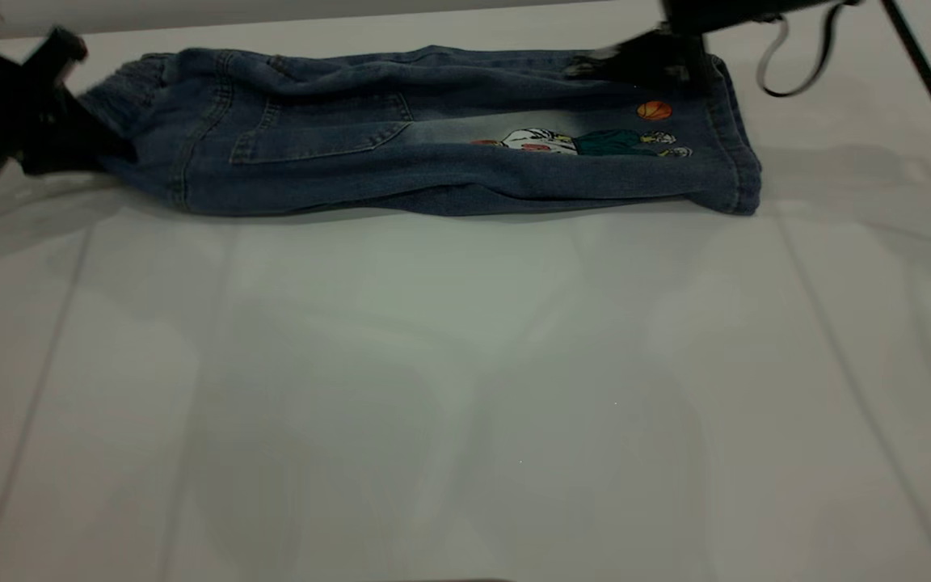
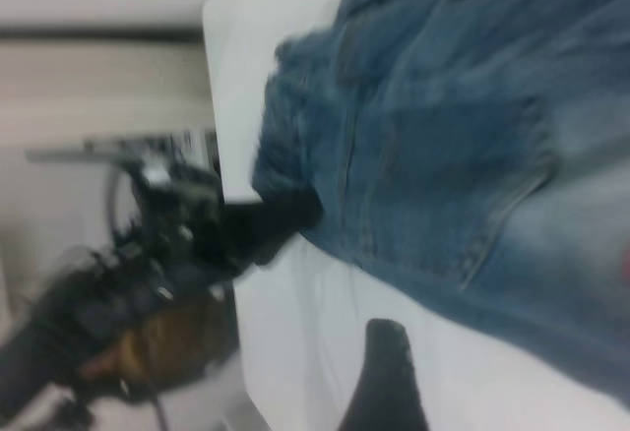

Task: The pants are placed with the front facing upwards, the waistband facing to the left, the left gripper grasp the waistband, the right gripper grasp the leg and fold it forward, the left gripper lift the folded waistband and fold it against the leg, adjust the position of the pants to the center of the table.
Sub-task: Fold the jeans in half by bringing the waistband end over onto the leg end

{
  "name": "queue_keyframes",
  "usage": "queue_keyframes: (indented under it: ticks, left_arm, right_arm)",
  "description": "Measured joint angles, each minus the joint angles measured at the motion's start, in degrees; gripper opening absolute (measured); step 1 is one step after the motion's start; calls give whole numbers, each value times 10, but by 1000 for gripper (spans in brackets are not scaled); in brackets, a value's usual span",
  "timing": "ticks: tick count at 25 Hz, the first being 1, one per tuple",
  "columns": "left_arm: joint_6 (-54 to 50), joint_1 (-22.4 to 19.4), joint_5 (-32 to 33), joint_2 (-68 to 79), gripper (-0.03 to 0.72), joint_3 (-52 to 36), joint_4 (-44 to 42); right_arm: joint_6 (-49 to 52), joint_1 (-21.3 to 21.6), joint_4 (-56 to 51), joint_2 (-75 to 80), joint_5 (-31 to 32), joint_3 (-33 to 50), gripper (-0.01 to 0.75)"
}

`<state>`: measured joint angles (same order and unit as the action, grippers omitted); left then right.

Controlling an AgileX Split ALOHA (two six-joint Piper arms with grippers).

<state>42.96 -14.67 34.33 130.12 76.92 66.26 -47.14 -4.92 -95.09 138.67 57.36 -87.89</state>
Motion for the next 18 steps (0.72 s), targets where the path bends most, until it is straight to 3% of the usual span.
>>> queue_keyframes:
  ticks: [9, 18]
  left_arm:
    - [-2, 37, 48, -152, 48, -5, -76]
    - [-9, 96, 113, -257, 48, -5, -117]
  right_arm:
    - [2, -102, 13, 0, -100, -34, 484]
    - [4, -134, 26, 5, -154, -34, 484]
